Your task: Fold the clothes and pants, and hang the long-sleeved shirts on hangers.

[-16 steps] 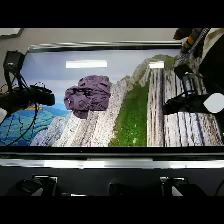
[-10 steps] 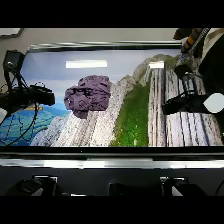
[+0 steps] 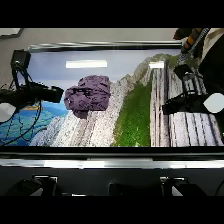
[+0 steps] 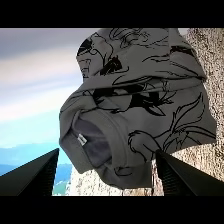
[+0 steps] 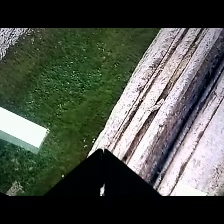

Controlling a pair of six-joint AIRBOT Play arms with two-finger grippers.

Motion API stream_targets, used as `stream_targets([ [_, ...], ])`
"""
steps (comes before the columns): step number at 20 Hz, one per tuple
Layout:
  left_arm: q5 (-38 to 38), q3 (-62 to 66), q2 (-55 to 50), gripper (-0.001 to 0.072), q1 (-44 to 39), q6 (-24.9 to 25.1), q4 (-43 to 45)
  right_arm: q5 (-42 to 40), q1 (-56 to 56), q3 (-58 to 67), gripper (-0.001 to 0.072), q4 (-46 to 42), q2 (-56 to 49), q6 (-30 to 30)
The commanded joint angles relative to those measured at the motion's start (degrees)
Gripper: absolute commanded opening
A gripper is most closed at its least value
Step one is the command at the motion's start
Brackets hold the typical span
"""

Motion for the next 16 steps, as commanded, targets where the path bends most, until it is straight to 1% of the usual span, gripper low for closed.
stream_targets([
  [1,9.8,0.0,-5.1,0.0720,0.0,-0.7,-1.7,0.0,0.0,0.1,0.0042,0.0,0.0,0.0],
  [2,13.3,0.0,-7.4,0.0720,0.0,-3.2,-2.7,0.0,0.0,0.1,0.0042,0.0,0.0,0.0],
  [3,16.4,0.0,-9.9,0.0720,0.0,-7.0,-2.8,0.0,0.0,0.1,0.0042,0.0,0.0,0.0],
  [4,17.4,0.4,-13.3,0.0720,0.1,-11.6,-2.8,-0.1,0.0,0.1,0.0043,0.0,0.0,0.0],
  [5,15.4,1.5,-16.9,0.0720,0.3,-15.5,-2.8,-0.4,0.0,0.1,0.0043,0.0,0.0,0.0],
  [6,11.2,3.3,-21.1,0.0720,0.3,-18.7,-3.0,-1.3,0.0,0.1,0.0043,0.0,0.0,0.0],
  [7,7.1,5.3,-25.1,0.0720,0.3,-20.0,-3.9,-2.1,0.0,0.1,0.0043,0.0,0.0,0.0],
  [9,1.8,9.4,-32.5,0.0720,0.3,-19.8,-6.6,-3.1,0.0,0.1,0.0043,0.0,0.0,0.0],
  [10,0.5,11.4,-35.6,0.0720,0.3,-19.8,-7.2,-3.3,0.0,0.1,0.0043,0.0,0.0,0.0],
  [12,0.0,14.0,-39.7,0.0720,0.3,-19.8,-7.5,-4.0,0.0,0.1,0.0043,0.1,0.0,0.0],
  [14,-0.7,15.5,-41.6,0.0712,0.3,-19.8,-8.9,-4.1,0.1,0.1,0.0043,0.5,0.0,0.3],
  [15,-1.4,15.8,-41.6,0.0560,0.4,-19.8,-9.9,-4.1,0.0,0.1,0.0043,0.7,0.0,0.7],
  [16,-2.6,15.8,-41.3,0.0278,0.4,-19.8,-10.9,-4.2,0.0,0.1,0.0043,1.2,0.0,0.7],
])
